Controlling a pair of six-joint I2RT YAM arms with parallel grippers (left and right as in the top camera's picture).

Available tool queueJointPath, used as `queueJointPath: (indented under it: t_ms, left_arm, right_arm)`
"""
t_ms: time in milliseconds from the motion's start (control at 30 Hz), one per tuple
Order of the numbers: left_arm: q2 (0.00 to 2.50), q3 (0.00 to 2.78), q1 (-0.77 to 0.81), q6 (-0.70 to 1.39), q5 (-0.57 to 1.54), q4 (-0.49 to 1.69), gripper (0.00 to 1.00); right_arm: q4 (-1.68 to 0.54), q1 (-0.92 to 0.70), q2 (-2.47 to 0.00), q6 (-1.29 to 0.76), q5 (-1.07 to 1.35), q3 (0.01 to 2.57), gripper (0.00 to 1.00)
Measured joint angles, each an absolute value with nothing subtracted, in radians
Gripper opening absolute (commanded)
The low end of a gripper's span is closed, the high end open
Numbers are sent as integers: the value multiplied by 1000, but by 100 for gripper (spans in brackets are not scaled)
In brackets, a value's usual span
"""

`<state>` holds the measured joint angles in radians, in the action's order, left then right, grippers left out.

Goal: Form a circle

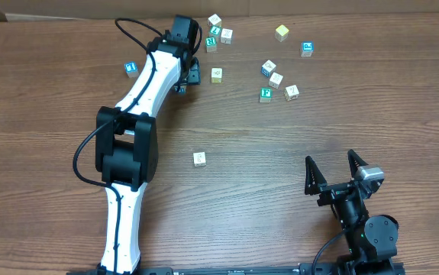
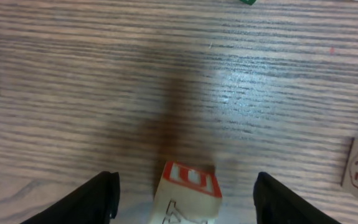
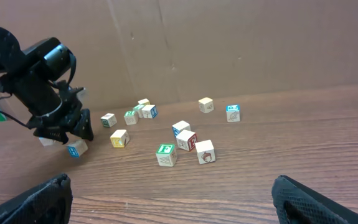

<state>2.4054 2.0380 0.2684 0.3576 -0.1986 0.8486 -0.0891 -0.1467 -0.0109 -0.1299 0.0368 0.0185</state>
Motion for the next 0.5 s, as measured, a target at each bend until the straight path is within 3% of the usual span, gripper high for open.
queueJointPath:
  t_ms: [167, 300, 500]
  left_arm:
    - [2405, 2006, 268, 355, -199, 817, 56]
    - [2405, 2003, 268, 350, -198, 814, 36]
    - [2405, 2003, 268, 344, -198, 814, 34]
  right_arm:
    - [-89, -147, -11, -130, 37, 19, 100]
    - [-89, -147, -11, -130, 36, 19, 100]
    - [-89, -146, -11, -130, 37, 19, 100]
